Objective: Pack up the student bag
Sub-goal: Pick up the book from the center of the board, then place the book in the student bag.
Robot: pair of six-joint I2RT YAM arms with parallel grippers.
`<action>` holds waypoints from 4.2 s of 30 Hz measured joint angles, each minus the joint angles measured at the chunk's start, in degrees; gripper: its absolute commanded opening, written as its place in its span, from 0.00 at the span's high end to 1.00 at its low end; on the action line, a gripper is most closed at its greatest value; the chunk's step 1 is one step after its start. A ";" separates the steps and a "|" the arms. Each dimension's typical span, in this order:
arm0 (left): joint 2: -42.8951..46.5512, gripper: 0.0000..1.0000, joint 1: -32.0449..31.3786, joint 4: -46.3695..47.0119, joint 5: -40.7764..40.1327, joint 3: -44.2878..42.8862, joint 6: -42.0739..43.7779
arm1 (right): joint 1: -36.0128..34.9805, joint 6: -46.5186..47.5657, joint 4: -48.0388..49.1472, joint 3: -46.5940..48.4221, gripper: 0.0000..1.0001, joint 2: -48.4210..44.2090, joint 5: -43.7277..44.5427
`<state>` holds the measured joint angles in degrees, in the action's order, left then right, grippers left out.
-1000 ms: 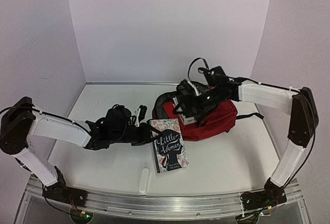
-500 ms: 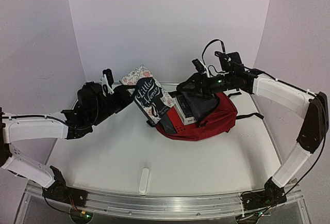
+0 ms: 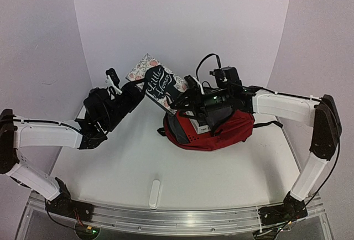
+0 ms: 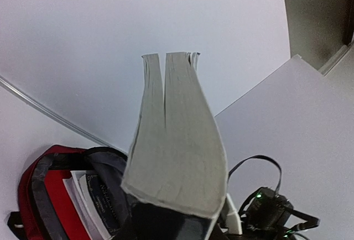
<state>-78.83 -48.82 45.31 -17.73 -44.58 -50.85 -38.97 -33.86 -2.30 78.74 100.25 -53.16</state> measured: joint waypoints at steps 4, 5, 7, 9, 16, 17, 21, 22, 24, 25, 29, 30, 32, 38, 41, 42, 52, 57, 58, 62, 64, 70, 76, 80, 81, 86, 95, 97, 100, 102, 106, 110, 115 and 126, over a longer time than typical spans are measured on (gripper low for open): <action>-0.16 1.00 0.02 3.51 -0.46 0.25 -0.41 | 0.17 -1.77 1.33 0.05 0.07 2.11 1.64; -0.30 1.00 0.08 4.16 -0.53 0.36 -0.52 | 0.22 -2.03 1.73 0.23 0.08 2.47 1.81; -1.23 1.00 0.50 5.87 -0.52 0.66 -1.49 | 0.31 -2.19 2.35 0.98 0.12 2.80 2.67; -2.59 1.00 0.75 8.14 -0.25 0.98 -3.22 | 0.29 -2.26 2.75 2.23 0.17 2.86 3.73; -7.44 1.00 1.33 18.67 0.31 2.71 -9.92 | 0.97 -4.79 6.66 5.16 0.48 3.33 4.59; -7.91 1.00 1.40 19.98 0.21 3.00 -10.73 | 1.04 -5.20 7.21 5.16 0.51 3.47 4.52; -9.45 1.00 2.15 22.89 0.15 3.83 -14.00 | 1.78 -8.70 9.96 5.15 0.69 3.81 4.07; -9.72 0.99 2.33 23.29 0.17 3.86 -14.93 | 2.00 -9.71 10.66 5.14 0.74 3.84 3.85; -10.38 0.90 2.75 24.55 0.58 4.04 -16.69 | 2.38 -10.93 12.46 5.11 0.85 3.84 2.84; -10.78 0.81 2.97 25.33 0.88 4.18 -17.80 | 2.48 -11.37 13.21 5.11 0.91 3.84 2.40; -11.87 0.37 3.67 26.89 2.91 4.70 -20.16 | 2.93 -12.69 14.32 4.52 1.00 3.84 1.69; -12.06 0.27 3.80 27.05 3.91 4.90 -20.80 | 3.21 -13.01 14.50 4.33 1.00 3.84 1.51; -12.21 0.15 3.91 26.50 6.16 5.00 -21.18 | 4.10 -13.32 14.72 3.99 1.00 3.84 1.39; -10.17 0.07 8.74 13.73 19.02 4.96 -19.57 | 7.86 -13.94 14.95 1.07 1.00 3.11 -0.50; -9.24 0.10 13.14 6.08 29.40 4.88 -15.91 | 8.99 -14.00 14.69 -1.92 1.00 1.39 -2.39; -9.19 0.10 14.29 4.81 31.39 4.79 -15.04 | 9.07 -14.00 14.52 -3.03 1.00 0.64 -3.25; -9.19 0.18 16.24 -9.42 55.31 -1.69 -3.55 | 8.66 -11.94 11.98 -9.23 1.00 -3.83 -11.03; -10.64 0.35 16.24 -5.85 62.38 -1.81 -5.07 | 8.46 -9.05 9.04 -9.91 1.00 -4.11 -13.53; -11.14 0.41 16.24 -4.96 63.22 -1.81 -5.59 | 8.44 -8.83 8.72 -10.19 1.00 -4.11 -13.97; -12.86 0.57 16.24 -2.48 65.50 -1.79 -7.51 | 8.44 -8.22 7.40 -11.44 1.00 -4.11 -15.27; -13.19 0.64 16.24 -1.33 65.93 -1.72 -8.49 | 8.44 -8.06 7.18 -11.71 1.00 -4.11 -15.69; -13.53 0.93 16.24 3.27 66.96 -0.86 -12.04 | 8.51 -7.48 7.07 -12.23 0.95 -4.11 -16.09; -14.23 1.00 15.99 5.33 65.67 0.99 -13.78 | 8.38 4.72 -7.94 -7.04 0.44 -3.92 -7.94; -14.23 1.00 16.28 5.65 63.10 3.49 -15.55 | 9.13 13.57 -15.82 -2.37 0.37 -3.92 5.24; -14.23 1.00 16.37 5.61 62.35 4.13 -15.88 | 9.33 15.70 -17.31 -0.87 0.37 -3.92 9.29; -13.76 1.00 16.79 5.14 57.48 6.42 -16.81 | 9.60 24.54 -23.00 9.30 0.42 -1.28 25.24; -7.09 1.00 17.58 1.04 47.85 10.06 -16.46 | 6.98 34.77 -27.74 20.54 0.39 13.14 43.89; -5.34 1.00 17.69 -0.05 46.47 10.71 -16.13 | 6.40 36.04 -28.83 21.18 0.39 16.13 46.52; -3.85 1.00 17.70 -1.53 44.94 11.07 -15.27 | 5.89 37.01 -30.14 22.33 0.41 19.20 48.87; -3.36 1.00 17.70 -2.10 44.44 11.42 -15.08 | 5.76 37.45 -30.50 23.35 0.44 20.65 50.20; -2.91 1.00 17.70 -3.76 43.77 12.20 -14.91 | 5.78 38.61 -30.70 25.31 0.61 22.47 53.90; -2.91 1.00 17.70 -5.58 43.39 12.22 -14.57 | 5.79 40.05 -30.78 25.79 0.94 23.37 57.57; -3.04 1.00 17.70 -6.27 43.42 12.21 -14.51 | 5.69 41.05 -31.29 26.15 1.00 23.41 58.68; -19.16 1.00 17.70 2.73 45.59 3.94 -16.37 | 6.48 37.49 -34.55 27.84 1.00 19.65 52.53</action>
<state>-97.99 -31.12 48.04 27.86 -40.63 -67.22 -32.49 3.64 -36.85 106.58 119.90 -0.63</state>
